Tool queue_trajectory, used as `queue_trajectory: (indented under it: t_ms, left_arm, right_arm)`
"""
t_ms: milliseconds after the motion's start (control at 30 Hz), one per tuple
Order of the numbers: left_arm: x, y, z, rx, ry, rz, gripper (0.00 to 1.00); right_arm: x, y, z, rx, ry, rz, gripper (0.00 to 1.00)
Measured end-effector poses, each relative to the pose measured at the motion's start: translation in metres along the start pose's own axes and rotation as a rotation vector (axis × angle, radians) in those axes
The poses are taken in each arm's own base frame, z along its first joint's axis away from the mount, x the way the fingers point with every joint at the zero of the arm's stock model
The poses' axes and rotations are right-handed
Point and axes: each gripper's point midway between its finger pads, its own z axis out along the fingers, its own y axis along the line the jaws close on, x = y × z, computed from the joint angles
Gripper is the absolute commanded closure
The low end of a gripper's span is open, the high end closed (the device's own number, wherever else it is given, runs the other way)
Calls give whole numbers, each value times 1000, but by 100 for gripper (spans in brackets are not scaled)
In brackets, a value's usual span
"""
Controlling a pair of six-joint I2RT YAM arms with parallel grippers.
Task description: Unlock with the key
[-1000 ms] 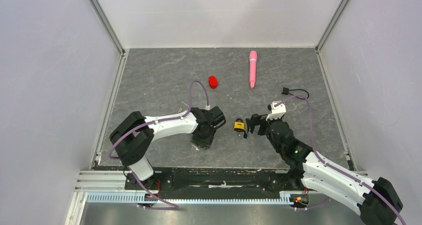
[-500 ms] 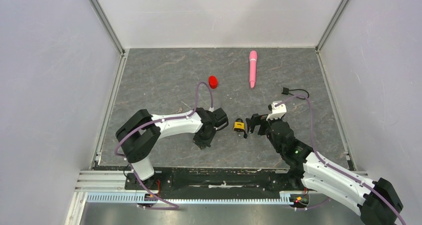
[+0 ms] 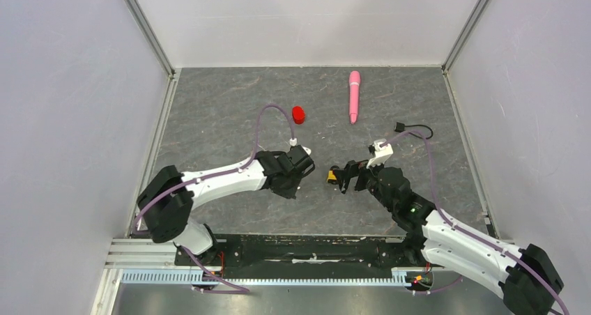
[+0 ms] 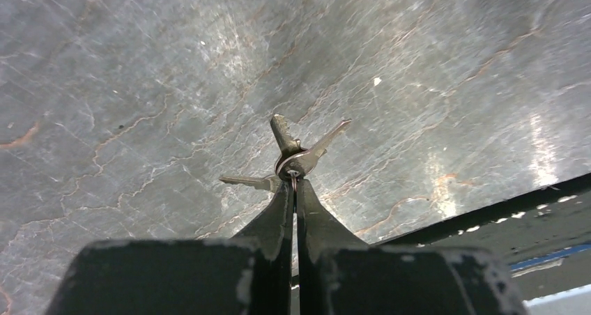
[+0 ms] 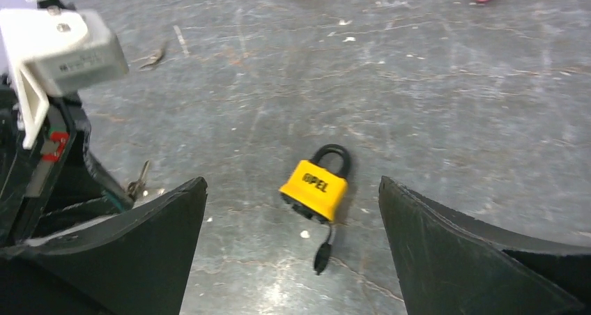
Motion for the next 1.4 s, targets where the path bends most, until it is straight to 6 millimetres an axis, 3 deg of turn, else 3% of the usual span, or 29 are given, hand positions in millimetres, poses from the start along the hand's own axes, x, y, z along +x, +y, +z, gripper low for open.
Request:
queue_trajectory:
  t_ms: [467, 667, 1100, 1400]
  left_arm:
    - [-37, -16, -55, 187, -284, -143, 98]
    - [-40, -29, -60, 256, -286, -168, 98]
    - [-38, -39, -63, 312, -263, -187, 98]
    - [-37, -44, -65, 335, -255, -194, 98]
  right_arm:
    - [5, 68, 4, -324, 41, 223, 22]
    - [2, 86, 2, -416, 46, 290, 29]
    - [7, 102, 3, -503, 67, 351, 52]
    - [13, 107, 7, -529, 89, 370, 61]
